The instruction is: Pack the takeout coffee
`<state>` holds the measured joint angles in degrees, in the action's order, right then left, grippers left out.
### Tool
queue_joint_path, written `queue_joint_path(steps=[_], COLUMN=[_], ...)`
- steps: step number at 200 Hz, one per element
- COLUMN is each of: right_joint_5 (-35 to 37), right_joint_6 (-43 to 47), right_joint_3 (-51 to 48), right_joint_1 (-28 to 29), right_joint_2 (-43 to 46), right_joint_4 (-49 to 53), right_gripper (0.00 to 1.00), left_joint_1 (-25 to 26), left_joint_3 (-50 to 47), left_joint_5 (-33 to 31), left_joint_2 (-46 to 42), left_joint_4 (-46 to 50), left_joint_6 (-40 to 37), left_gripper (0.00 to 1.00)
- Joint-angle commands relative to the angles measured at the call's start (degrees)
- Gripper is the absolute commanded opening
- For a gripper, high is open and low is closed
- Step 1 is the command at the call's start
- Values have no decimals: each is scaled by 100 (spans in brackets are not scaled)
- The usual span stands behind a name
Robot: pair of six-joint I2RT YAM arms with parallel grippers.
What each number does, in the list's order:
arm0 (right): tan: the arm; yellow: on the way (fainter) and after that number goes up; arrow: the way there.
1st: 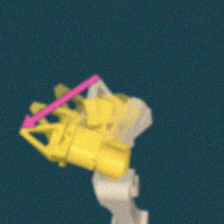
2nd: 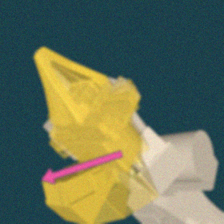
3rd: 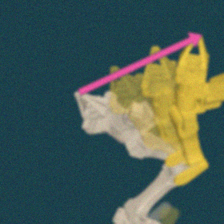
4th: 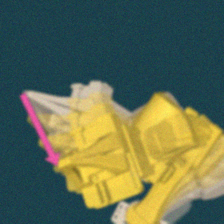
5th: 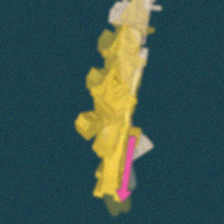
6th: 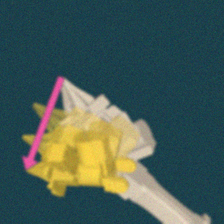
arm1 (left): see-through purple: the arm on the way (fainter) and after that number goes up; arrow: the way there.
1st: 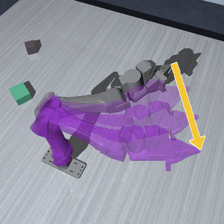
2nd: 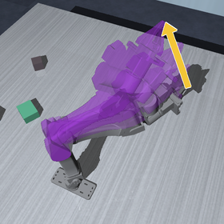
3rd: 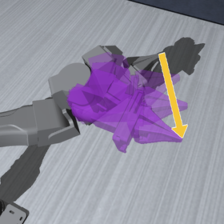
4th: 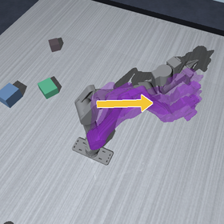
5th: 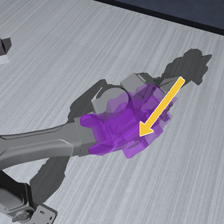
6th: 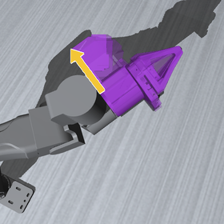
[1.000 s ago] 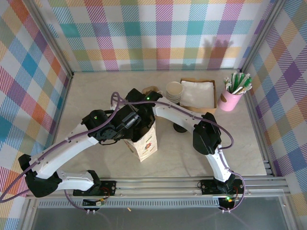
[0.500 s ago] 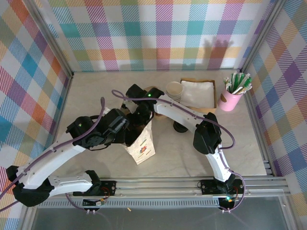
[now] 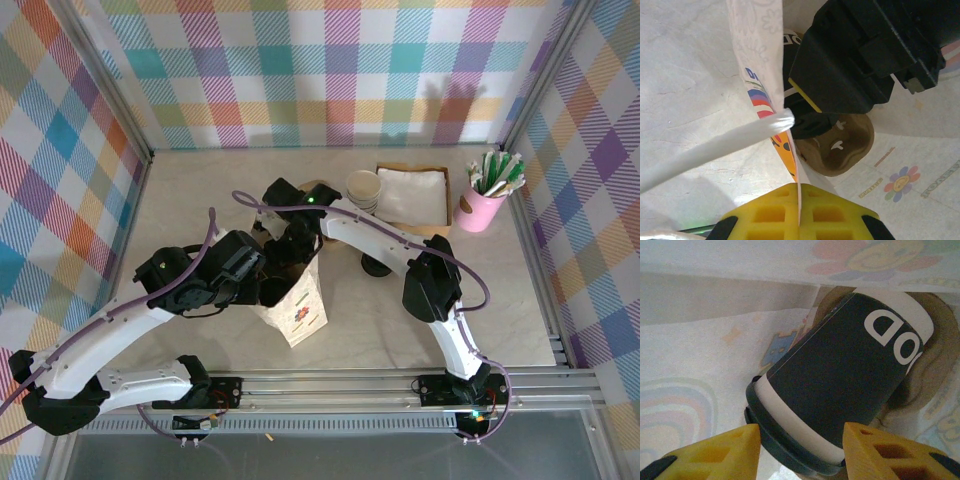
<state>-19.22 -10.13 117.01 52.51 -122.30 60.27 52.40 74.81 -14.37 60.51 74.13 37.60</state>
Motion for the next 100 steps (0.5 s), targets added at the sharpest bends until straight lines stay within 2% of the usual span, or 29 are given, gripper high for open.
queue_joint_path(steps=[1,20,31,100], right_joint_5=[-65,25,46,-203], right_joint_6=[437,666,790,1178], right_joint_3=[-263,-429,-496,-687], right_joint_1=[4,40,40,108], right_joint_2=[273,401,441,615], right_joint_4=[-197,-260,-272,-332], right_gripper=[55,66,70,75], left_joint_1=[-11,-11,-11,-27], left_joint_3=[-55,-73,-87,-210], left_joint_5=[298,320,335,469], left_joint_2=[-62,-43,-45,-91], left_joint_4=[260,234,226,99], left_joint_6=[-151,-175,-175,-318], left_gripper=[0,0,0,0])
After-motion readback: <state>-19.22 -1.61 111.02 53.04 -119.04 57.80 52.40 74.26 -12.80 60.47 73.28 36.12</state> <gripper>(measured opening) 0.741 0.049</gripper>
